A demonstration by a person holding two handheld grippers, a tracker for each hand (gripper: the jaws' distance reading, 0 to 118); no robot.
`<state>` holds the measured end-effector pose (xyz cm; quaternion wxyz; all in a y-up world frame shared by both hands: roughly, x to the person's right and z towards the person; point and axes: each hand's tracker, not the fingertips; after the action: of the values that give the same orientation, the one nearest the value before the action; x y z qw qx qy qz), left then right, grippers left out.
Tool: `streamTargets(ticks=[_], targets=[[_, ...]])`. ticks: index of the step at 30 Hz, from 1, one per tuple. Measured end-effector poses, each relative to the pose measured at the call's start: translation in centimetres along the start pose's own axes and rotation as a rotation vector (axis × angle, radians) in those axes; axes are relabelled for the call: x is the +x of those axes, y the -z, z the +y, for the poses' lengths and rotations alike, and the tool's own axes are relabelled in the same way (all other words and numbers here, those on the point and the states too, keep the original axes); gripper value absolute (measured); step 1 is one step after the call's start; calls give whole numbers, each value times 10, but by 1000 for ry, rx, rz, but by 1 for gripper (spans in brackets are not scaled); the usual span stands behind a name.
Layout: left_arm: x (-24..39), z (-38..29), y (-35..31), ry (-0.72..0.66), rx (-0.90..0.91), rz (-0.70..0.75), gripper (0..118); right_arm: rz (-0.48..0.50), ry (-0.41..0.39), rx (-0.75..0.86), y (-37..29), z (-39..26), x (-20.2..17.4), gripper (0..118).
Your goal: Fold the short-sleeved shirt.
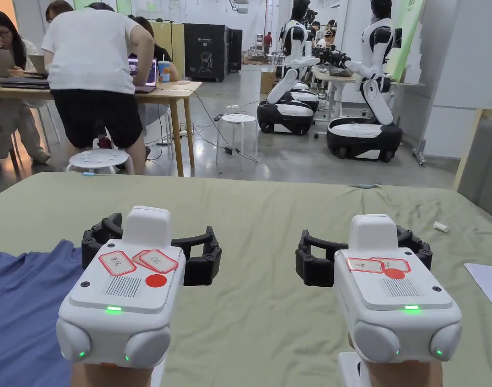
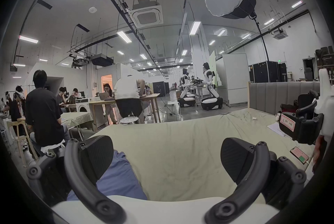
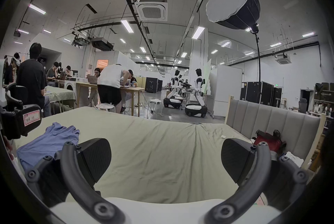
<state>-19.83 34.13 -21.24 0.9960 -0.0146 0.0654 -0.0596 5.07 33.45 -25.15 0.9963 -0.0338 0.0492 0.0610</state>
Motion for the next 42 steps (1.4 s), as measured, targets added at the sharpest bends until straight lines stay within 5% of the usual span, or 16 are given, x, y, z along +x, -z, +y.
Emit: streamTargets(ticks=[42], targets=[[3,-2,-3,13,17,7,118,-5,-25,16,2,-8,1,118]])
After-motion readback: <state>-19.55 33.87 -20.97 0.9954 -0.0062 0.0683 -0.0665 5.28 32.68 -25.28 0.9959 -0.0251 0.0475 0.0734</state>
